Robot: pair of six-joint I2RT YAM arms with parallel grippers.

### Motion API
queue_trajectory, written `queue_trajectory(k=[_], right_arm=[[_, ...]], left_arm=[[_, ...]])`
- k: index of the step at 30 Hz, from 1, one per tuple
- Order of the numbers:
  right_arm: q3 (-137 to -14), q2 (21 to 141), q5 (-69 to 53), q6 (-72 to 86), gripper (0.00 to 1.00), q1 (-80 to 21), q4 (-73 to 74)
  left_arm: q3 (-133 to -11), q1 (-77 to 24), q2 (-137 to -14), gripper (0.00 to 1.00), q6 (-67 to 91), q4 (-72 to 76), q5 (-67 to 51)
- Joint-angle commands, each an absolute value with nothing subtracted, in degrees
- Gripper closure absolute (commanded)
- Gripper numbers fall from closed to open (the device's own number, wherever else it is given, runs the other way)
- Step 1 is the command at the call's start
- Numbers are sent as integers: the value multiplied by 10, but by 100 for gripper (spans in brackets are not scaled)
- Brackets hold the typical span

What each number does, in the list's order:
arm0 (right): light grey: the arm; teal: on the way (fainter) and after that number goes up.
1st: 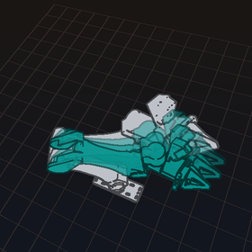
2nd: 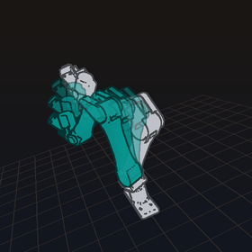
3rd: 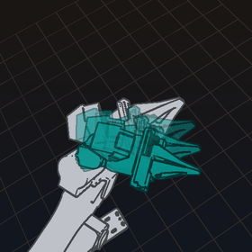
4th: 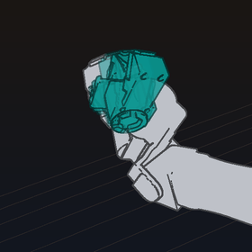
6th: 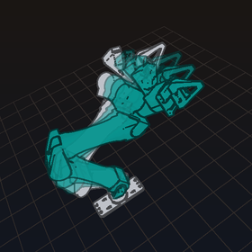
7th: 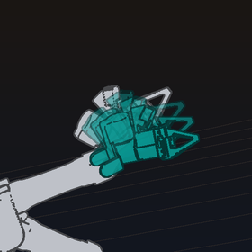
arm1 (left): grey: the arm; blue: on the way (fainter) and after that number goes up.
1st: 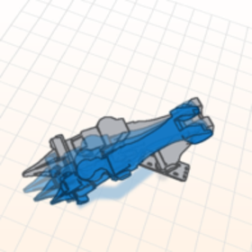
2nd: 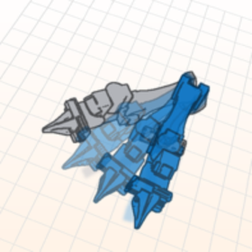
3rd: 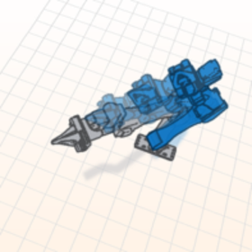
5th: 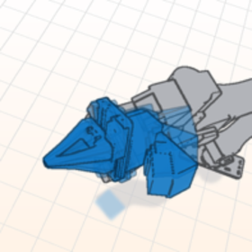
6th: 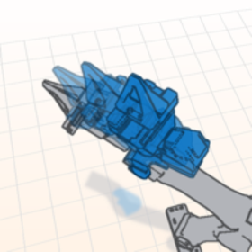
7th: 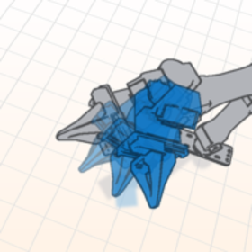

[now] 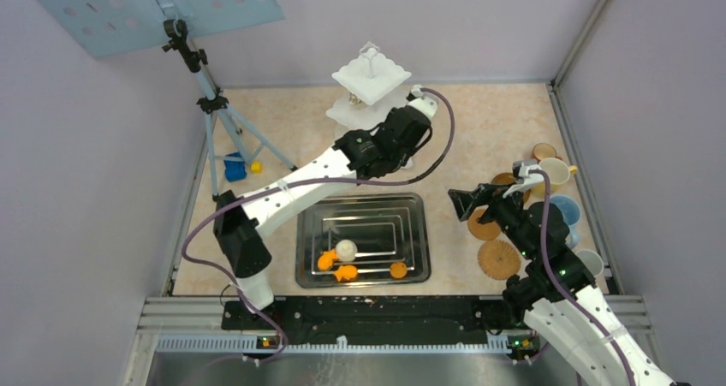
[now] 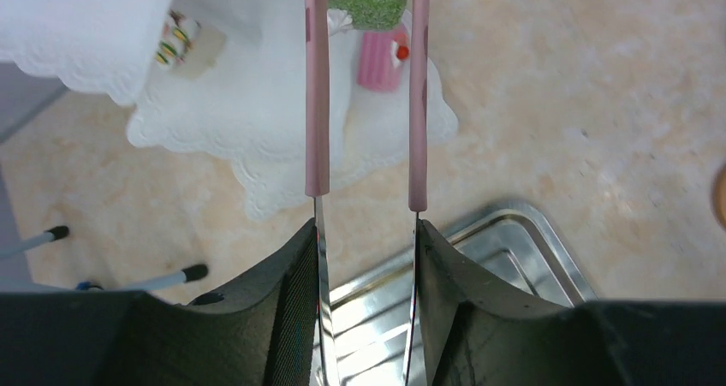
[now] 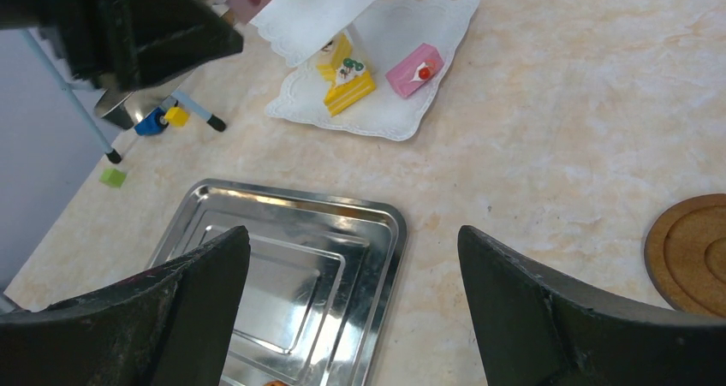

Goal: Serve the afternoon tea

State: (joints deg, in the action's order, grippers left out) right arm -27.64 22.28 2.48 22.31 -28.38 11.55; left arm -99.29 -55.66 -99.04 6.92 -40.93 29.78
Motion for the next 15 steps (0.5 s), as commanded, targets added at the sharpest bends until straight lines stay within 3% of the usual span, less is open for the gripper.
queue_trajectory(k=[1,15], right_arm=[[-300,220,22,225,10,-288,103],[-291,203,33,224,10,-288,118]], left_arm=[[-1063,-546,-1050,67,-9,-303,392],[-1137,-513,-1160,64,-65,-322,438]])
